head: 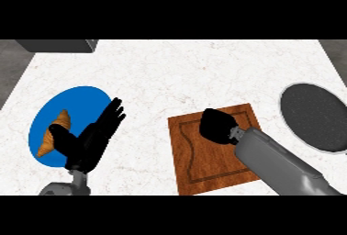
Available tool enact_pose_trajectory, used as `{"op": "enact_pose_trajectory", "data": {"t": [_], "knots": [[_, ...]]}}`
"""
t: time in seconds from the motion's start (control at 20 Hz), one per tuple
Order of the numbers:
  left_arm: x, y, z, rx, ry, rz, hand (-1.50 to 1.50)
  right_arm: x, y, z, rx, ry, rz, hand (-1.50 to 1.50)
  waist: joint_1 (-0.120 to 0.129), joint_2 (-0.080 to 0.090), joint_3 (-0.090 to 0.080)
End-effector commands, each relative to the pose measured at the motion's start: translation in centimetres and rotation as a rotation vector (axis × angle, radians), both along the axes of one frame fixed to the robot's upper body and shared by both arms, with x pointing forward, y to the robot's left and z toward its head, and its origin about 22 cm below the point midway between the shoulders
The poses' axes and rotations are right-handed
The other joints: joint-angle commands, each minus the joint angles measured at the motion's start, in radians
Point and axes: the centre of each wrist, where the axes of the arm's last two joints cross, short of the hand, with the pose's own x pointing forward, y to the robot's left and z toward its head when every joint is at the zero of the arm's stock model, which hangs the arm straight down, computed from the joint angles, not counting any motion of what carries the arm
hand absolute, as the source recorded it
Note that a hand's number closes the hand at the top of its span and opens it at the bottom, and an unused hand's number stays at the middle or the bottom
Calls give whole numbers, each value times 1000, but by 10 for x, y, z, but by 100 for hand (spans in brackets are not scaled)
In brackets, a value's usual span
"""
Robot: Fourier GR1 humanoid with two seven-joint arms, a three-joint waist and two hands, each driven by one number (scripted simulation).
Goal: Pick the pear from the cutting board and place it in the pan
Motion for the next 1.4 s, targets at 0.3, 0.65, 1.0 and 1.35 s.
{"op": "enact_pose_trajectory", "data": {"t": [0.3, 0.65, 1.0, 1.35], "knots": [[-4, 11, -5, -8, 24, 89, 0, 9, -36, -30, 296, -7, -642, 150, -97, -13, 7], [-13, 27, -7, -4, 31, 132, 0, -4, -38, -25, 704, -232, -1255, 150, -120, -32, 3], [-6, 13, -2, 4, 18, 71, 0, -41, 1, 45, 1145, -612, -1282, 150, -68, -23, 1], [3, 9, 3, 5, -1, 29, 0, -93, -20, 79, 1542, -626, -1380, 150, -35, -6, 2]]}}
